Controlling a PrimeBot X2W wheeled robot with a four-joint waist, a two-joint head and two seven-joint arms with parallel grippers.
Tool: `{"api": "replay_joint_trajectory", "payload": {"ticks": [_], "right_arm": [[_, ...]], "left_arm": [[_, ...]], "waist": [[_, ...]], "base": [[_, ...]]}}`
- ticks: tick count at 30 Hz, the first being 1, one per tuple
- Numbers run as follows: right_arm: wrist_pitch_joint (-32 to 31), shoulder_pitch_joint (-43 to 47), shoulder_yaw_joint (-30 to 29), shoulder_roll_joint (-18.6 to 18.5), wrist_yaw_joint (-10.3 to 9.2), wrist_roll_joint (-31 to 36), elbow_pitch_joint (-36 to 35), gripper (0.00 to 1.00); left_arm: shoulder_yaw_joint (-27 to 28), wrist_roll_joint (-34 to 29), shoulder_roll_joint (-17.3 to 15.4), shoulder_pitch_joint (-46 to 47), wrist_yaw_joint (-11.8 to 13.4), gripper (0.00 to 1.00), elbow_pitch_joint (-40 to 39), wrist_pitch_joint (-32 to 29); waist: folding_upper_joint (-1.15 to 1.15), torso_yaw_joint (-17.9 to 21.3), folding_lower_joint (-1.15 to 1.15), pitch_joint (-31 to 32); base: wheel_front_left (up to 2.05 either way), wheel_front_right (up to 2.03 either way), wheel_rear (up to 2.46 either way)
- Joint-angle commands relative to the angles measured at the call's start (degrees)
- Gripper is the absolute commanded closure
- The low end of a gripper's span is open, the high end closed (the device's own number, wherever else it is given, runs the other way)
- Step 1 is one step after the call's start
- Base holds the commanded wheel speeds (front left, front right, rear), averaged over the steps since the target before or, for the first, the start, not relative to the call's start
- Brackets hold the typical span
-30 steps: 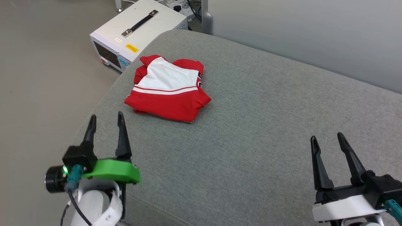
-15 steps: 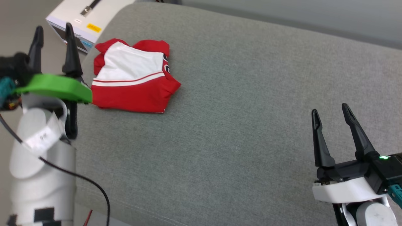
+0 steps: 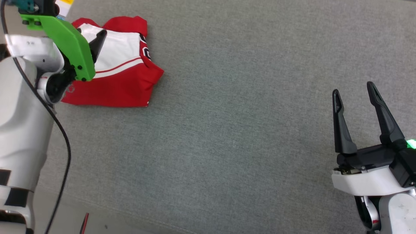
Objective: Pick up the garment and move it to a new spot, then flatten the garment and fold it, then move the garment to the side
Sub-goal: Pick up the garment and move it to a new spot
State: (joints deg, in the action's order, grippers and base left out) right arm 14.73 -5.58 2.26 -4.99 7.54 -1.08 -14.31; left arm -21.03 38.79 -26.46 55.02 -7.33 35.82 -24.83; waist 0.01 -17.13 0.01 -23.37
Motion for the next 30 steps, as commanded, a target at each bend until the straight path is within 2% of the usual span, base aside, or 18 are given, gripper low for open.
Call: {"api": "replay_joint_trajectory", "payload": {"ticks": [1,4,7,10,14,21,22,23,24,30], "right_arm": [[0.27,-1.19,0.09,-0.38,-0.05,0.68,-0.34,0.00],[0.27,-1.89,-0.24,-0.59,-0.05,0.82,-0.56,0.00],[0.27,-2.47,-0.58,-0.96,-0.05,0.89,-0.93,0.00],[0.27,-3.22,-0.62,-1.35,-0.05,0.92,-1.18,0.00],[0.27,-4.07,-1.03,-1.46,-0.05,0.81,-1.35,0.00],[0.27,-5.27,-0.25,-1.14,-0.05,0.61,-0.84,0.00],[0.27,-5.35,-0.34,-1.07,-0.05,0.56,-0.77,0.00],[0.27,-5.38,-0.50,-1.01,-0.05,0.54,-0.72,0.00],[0.27,-5.31,-0.70,-0.93,-0.05,0.52,-0.65,0.00],[0.27,-4.22,-1.60,-0.34,-0.05,0.37,-0.21,0.00]], "left_arm": [[-1.89,2.20,-1.07,1.34,-0.14,0.00,0.08,-3.17],[-5.83,6.85,-3.49,2.80,-0.15,0.00,-0.50,-9.56],[-8.74,8.62,-5.43,4.12,-0.15,0.00,0.18,-13.02],[-10.80,9.97,-5.88,5.17,-0.15,0.00,2.14,-15.21],[-16.09,7.89,-5.57,5.63,-0.15,0.00,5.40,-17.67],[-20.18,9.72,-2.12,4.71,-0.15,0.00,11.88,-17.28],[-20.81,10.08,-2.03,4.72,-0.15,0.60,12.40,-17.08],[-21.32,10.34,-2.03,4.76,-0.15,0.93,12.63,-16.76],[-21.89,10.93,-2.07,4.77,-0.15,1.00,12.79,-16.61],[-25.45,11.31,-4.85,7.04,-0.15,1.00,10.77,-11.42]], "waist": [[-0.01,1.51,-0.01,-2.40],[-0.01,2.23,-0.01,-4.11],[-0.01,2.71,-0.01,-5.87],[-0.01,3.31,-0.01,-7.56],[-0.01,3.79,-0.01,-9.11],[-0.01,4.97,-0.01,-9.46],[-0.01,5.04,-0.01,-9.35],[-0.01,5.03,-0.01,-9.19],[-0.01,4.95,-0.01,-8.92],[-0.01,3.90,-0.01,-6.01]], "base": [[0.00,0.00,0.00],[0.00,0.00,0.00],[0.00,0.00,0.00],[0.00,0.00,0.00],[0.00,0.00,0.00],[0.00,0.00,0.00],[0.00,0.00,0.00],[0.00,0.00,0.00],[0.00,0.00,0.00],[0.00,0.00,0.00]]}}
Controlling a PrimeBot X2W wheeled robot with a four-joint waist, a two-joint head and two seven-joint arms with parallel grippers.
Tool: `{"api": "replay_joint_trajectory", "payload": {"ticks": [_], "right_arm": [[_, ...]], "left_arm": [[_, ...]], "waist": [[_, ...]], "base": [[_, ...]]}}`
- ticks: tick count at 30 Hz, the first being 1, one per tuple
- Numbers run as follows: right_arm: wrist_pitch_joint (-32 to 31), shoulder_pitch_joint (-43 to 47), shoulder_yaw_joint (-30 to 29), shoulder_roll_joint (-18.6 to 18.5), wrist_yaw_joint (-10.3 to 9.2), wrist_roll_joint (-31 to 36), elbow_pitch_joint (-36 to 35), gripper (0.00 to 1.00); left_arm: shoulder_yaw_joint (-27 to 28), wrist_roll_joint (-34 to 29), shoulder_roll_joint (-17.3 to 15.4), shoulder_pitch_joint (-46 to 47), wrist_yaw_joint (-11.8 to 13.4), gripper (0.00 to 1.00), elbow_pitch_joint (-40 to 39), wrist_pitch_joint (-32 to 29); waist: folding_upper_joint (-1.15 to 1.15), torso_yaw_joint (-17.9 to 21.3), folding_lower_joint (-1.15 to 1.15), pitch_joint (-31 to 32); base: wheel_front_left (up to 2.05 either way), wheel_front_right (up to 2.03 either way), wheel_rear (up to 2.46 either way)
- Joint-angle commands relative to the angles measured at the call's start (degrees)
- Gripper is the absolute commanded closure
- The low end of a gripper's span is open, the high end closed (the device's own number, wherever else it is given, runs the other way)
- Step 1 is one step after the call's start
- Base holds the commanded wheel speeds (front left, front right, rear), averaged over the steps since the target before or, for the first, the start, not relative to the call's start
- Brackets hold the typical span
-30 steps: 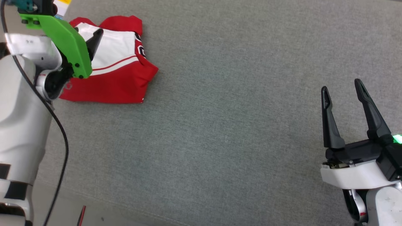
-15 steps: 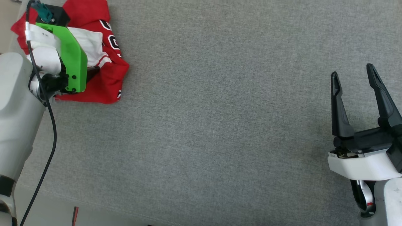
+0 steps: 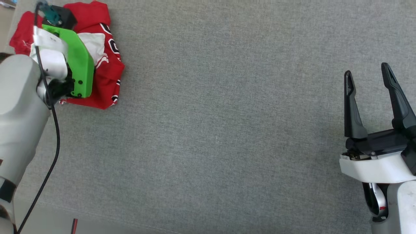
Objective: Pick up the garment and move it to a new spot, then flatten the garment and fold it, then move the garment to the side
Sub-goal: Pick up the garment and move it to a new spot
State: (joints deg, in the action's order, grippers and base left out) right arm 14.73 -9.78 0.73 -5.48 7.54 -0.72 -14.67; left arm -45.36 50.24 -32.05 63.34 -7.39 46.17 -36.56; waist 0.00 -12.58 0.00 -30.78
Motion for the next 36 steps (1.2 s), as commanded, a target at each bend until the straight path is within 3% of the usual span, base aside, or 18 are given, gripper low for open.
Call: {"api": "replay_joint_trajectory", "payload": {"ticks": [1,8,14,24,36], "right_arm": [[0.27,0.13,-0.06,0.27,-0.05,-0.07,0.29,0.00],[0.27,2.16,-1.05,1.44,-0.05,-0.70,0.87,0.00],[0.27,3.79,-1.46,2.15,-0.05,-1.09,1.25,0.00],[0.27,4.07,-1.37,2.57,-0.05,-3.52,1.37,0.00],[0.27,2.04,-1.97,2.59,-0.05,-8.42,1.45,0.00]], "left_arm": [[-2.18,-0.81,-0.08,-0.81,-0.10,1.00,-0.35,1.57],[-8.39,-3.13,-5.83,3.53,-0.10,1.00,-8.00,12.38],[-13.31,-4.09,-6.86,8.17,-0.10,1.00,-14.17,16.40],[-21.99,-4.98,-2.59,16.45,-0.10,1.00,-22.29,16.60],[-27.89,-5.23,6.91,22.36,-0.10,1.00,-28.58,14.21]], "waist": [[0.00,-0.71,0.00,2.14],[0.00,-1.55,0.00,8.05],[0.00,-0.98,0.00,12.09],[0.00,6.37,0.00,14.55],[0.00,18.24,0.00,10.97]], "base": [[0.00,0.00,0.00],[0.00,0.00,0.00],[0.00,0.00,0.00],[0.00,0.00,0.00],[0.00,0.00,0.00]]}}
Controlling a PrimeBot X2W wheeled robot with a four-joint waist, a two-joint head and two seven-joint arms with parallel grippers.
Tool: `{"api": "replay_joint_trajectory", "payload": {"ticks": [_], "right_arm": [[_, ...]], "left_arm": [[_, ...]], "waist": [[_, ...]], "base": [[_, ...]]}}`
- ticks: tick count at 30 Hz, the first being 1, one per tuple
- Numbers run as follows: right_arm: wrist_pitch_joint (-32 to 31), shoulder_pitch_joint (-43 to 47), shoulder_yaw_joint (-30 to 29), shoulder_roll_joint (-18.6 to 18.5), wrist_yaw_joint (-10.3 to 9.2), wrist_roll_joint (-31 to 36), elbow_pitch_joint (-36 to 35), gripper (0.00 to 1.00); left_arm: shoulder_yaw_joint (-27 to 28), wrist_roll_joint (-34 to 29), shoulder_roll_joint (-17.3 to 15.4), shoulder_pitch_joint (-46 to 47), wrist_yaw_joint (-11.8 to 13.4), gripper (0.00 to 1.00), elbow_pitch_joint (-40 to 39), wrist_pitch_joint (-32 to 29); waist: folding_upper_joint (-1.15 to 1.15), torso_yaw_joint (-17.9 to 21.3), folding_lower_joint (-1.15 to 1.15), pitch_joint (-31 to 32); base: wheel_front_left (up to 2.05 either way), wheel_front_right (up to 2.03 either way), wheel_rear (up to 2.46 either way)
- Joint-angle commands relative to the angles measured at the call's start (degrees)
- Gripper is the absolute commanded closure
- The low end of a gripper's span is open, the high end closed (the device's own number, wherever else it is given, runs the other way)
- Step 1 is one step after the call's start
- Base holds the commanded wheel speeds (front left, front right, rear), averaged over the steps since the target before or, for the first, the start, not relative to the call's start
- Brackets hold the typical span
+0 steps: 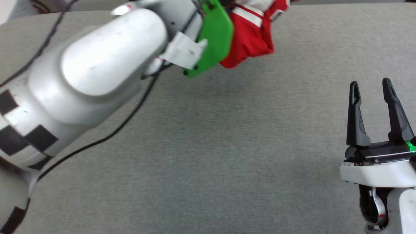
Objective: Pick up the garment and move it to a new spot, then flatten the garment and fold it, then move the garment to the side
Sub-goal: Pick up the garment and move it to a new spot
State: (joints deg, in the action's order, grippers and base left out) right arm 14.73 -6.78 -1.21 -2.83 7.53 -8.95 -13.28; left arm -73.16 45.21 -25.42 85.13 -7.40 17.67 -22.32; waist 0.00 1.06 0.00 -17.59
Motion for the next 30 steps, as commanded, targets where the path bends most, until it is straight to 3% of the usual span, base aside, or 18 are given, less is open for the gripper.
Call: {"api": "replay_joint_trajectory", "payload": {"ticks": [1,9,16,21,22,23,26,30], "right_arm": [[0.27,-1.30,0.06,-0.06,-0.04,-0.65,0.14,0.00],[0.27,-3.36,0.73,-0.05,-0.04,-2.32,0.09,0.00],[0.27,-4.40,0.79,-0.05,-0.04,-2.41,0.10,0.00],[0.27,-4.72,0.68,-0.05,-0.04,-1.82,0.41,0.00],[0.27,-4.70,0.66,-0.05,-0.04,-1.56,0.53,0.00],[0.27,-4.55,0.57,-0.05,-0.04,-0.99,0.72,0.00],[0.27,-4.05,0.37,-0.05,-0.04,-0.25,1.04,0.00],[0.27,-2.36,-0.61,-0.05,-0.04,0.65,1.32,0.00]], "left_arm": [[-0.13,-1.21,1.29,-0.29,-0.09,1.00,-1.08,-1.22],[-0.17,-7.74,6.26,-11.37,-0.09,1.00,-7.87,-11.61],[-0.18,-10.96,6.27,-22.10,-0.09,1.00,-7.51,-16.59],[-0.18,-12.23,6.28,-26.67,-0.09,1.00,-6.06,-15.26],[-0.18,-12.68,6.43,-26.85,-0.09,0.90,-5.56,-13.84],[-0.18,-13.85,6.86,-26.29,-0.09,0.00,-4.42,-10.11],[-0.18,-16.20,7.77,-24.71,-0.09,0.00,-2.34,-2.66],[0.14,-15.49,9.70,-22.40,-0.09,0.00,3.22,12.41]], "waist": [[0.00,5.54,0.00,-2.75],[0.00,8.97,0.00,-5.99],[0.00,9.20,0.00,-7.98],[0.00,8.26,0.00,-8.24],[0.00,7.93,0.00,-8.02],[0.00,7.12,0.00,-7.31],[0.00,5.90,0.00,-5.59],[0.00,3.70,0.00,-2.37]], "base": [[0.00,0.00,0.00],[0.00,0.00,0.00],[0.00,0.00,0.00],[0.00,0.00,0.00],[0.00,0.00,0.00],[0.00,0.00,0.00],[0.00,0.00,0.00],[0.00,0.00,0.00]]}}
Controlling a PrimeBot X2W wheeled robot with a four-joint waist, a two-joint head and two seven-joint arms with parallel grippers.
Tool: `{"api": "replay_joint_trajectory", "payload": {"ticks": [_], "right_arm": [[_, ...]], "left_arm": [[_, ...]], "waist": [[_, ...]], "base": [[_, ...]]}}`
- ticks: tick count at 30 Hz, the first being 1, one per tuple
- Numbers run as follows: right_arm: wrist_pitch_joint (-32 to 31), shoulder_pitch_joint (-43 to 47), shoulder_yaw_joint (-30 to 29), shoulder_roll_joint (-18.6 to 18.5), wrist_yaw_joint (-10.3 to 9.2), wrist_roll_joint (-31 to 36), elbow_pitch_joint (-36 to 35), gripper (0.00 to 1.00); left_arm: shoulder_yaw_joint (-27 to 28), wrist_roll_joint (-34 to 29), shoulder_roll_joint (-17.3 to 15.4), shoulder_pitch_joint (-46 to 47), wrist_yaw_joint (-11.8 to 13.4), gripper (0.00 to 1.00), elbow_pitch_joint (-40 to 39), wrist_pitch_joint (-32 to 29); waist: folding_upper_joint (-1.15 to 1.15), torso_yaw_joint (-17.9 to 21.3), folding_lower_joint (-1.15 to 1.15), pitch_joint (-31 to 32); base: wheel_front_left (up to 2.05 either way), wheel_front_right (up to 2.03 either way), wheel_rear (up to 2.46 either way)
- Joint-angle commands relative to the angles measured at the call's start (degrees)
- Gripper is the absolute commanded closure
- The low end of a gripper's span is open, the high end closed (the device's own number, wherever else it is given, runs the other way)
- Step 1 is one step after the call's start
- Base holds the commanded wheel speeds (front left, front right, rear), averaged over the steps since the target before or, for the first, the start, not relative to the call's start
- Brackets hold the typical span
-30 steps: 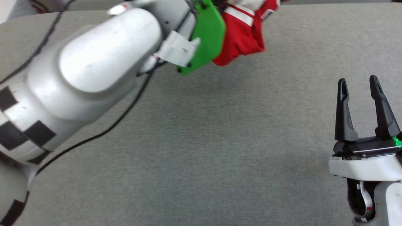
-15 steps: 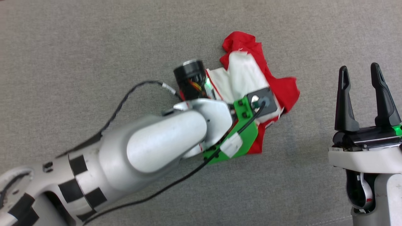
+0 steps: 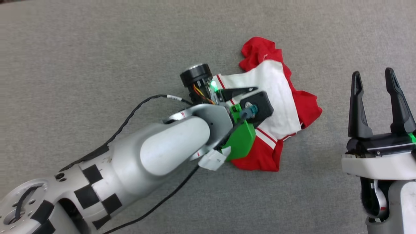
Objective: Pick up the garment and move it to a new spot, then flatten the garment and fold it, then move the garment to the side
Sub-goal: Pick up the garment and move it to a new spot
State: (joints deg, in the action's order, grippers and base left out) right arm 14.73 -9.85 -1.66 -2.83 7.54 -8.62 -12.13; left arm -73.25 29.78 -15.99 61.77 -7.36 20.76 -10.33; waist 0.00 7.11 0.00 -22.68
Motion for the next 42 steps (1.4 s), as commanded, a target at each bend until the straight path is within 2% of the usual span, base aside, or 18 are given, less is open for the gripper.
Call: {"api": "replay_joint_trajectory", "payload": {"ticks": [1,4,6,11,15,19,24,27,30,31,32,42], "right_arm": [[0.27,1.27,-0.44,-0.05,-0.05,0.57,0.27,0.00],[0.27,2.68,-0.98,-0.05,-0.05,1.16,0.50,0.00],[0.27,3.59,-1.28,-0.05,-0.05,1.48,0.71,0.00],[0.27,5.55,-1.76,-0.05,-0.05,1.93,1.33,0.00],[0.27,7.02,-1.98,-0.05,-0.05,2.39,2.06,0.00],[0.27,8.11,-2.26,-0.05,-0.05,3.17,2.53,0.00],[0.27,9.14,-1.99,-0.05,-0.05,4.19,3.59,0.00],[0.27,9.82,-1.87,-0.05,-0.05,4.52,4.24,0.00],[0.27,10.73,-1.76,-0.05,-0.05,4.88,5.05,0.00],[0.27,11.73,-1.56,-0.05,-0.05,5.22,5.90,0.00],[0.27,12.14,-1.39,-0.05,-0.05,5.35,6.19,0.00],[0.27,16.78,-0.68,-0.05,-0.05,5.48,8.46,0.00]], "left_arm": [[0.75,-0.43,0.79,1.22,-0.11,0.00,1.72,3.89],[2.45,-0.85,1.89,0.30,1.65,0.00,4.72,10.93],[3.84,-1.03,2.03,-0.91,4.00,0.00,5.87,15.10],[8.41,-0.64,0.53,-6.26,11.96,0.00,6.86,23.49],[13.40,-0.30,-1.57,-12.30,18.21,0.00,5.47,25.20],[21.60,-3.32,-3.59,-19.22,24.52,0.00,-1.72,25.30],[31.71,-8.14,-5.38,-30.19,29.76,0.00,-9.14,25.32],[37.10,-9.97,-5.32,-36.79,31.12,0.00,-12.18,25.32],[41.93,-12.10,-4.65,-43.11,31.46,0.00,-14.22,25.32],[45.69,-13.55,-3.25,-48.09,30.72,0.00,-15.60,25.32],[46.95,-14.12,-2.61,-49.77,30.18,0.00,-16.13,25.32],[56.05,-19.52,3.65,-61.28,24.35,0.00,-17.85,25.33]], "waist": [[0.00,-2.97,0.00,3.62],[0.00,-4.43,0.00,5.88],[0.00,-5.30,0.00,7.25],[0.00,-7.12,0.00,9.94],[0.00,-8.36,0.00,11.57],[0.00,-9.49,0.00,12.56],[0.00,-10.19,0.00,14.17],[0.00,-10.28,0.00,15.11],[0.00,-10.39,0.00,16.19],[0.00,-10.39,0.00,17.21],[0.00,-10.34,0.00,17.61],[0.00,-10.06,0.00,20.05]], "base": [[0.00,0.00,0.00],[0.00,0.00,0.00],[0.00,0.00,0.00],[0.00,0.00,0.00],[0.00,0.00,0.00],[0.00,0.00,0.00],[0.00,0.00,0.00],[0.00,0.00,0.00],[0.00,0.00,0.00],[0.00,0.00,0.00],[0.00,0.00,0.00],[0.00,0.00,0.00]]}}
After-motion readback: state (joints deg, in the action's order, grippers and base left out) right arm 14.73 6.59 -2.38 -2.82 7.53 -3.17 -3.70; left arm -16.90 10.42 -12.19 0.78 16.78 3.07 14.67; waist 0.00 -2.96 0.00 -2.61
